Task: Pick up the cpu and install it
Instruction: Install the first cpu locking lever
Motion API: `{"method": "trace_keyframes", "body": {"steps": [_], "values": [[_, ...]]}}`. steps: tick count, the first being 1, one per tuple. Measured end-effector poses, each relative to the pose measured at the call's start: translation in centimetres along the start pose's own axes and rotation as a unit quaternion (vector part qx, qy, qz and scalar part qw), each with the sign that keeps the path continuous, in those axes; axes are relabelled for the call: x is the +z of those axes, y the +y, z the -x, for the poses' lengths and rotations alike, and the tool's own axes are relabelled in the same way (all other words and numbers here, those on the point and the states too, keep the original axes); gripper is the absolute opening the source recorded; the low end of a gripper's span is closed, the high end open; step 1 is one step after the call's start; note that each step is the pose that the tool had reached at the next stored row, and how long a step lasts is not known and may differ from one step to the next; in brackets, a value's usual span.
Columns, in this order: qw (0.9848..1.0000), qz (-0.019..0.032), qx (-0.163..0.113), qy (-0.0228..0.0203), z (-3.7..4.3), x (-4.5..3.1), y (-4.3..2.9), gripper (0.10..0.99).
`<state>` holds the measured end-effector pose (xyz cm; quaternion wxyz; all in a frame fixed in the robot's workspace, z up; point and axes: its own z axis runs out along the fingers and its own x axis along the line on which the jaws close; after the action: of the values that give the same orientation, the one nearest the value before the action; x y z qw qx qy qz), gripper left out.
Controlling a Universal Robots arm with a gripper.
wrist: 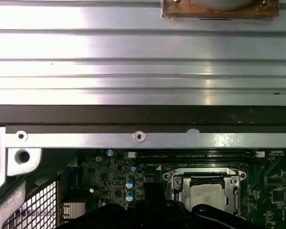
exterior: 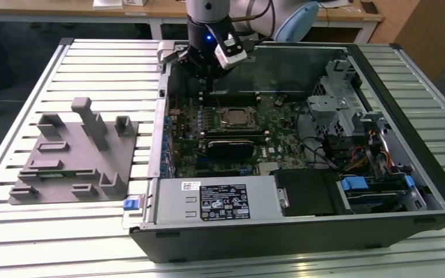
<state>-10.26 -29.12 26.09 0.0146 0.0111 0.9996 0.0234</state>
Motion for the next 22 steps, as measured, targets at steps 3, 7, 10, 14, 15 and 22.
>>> {"method": "trace_keyframes", "body": {"steps": [3, 7, 10, 14, 15, 22], "values": [[1.0, 0.0, 0.0, 0.0, 0.69, 0.02, 0.02, 0.106], [1.0, 0.0, 0.0, 0.0, 1.84, 0.07, 0.06, 0.106], [1.0, 0.0, 0.0, 0.0, 2.68, 0.12, 0.09, 0.106], [1.0, 0.0, 0.0, 0.0, 3.12, 0.2, 0.1, 0.106], [1.0, -0.0001, 0.0, 0.0, 3.12, 0.2, 0.1, 0.106], [0.9997, 0.0233, 0.001, 0.0005, 3.13, 0.37, 0.02, 0.106]]}}
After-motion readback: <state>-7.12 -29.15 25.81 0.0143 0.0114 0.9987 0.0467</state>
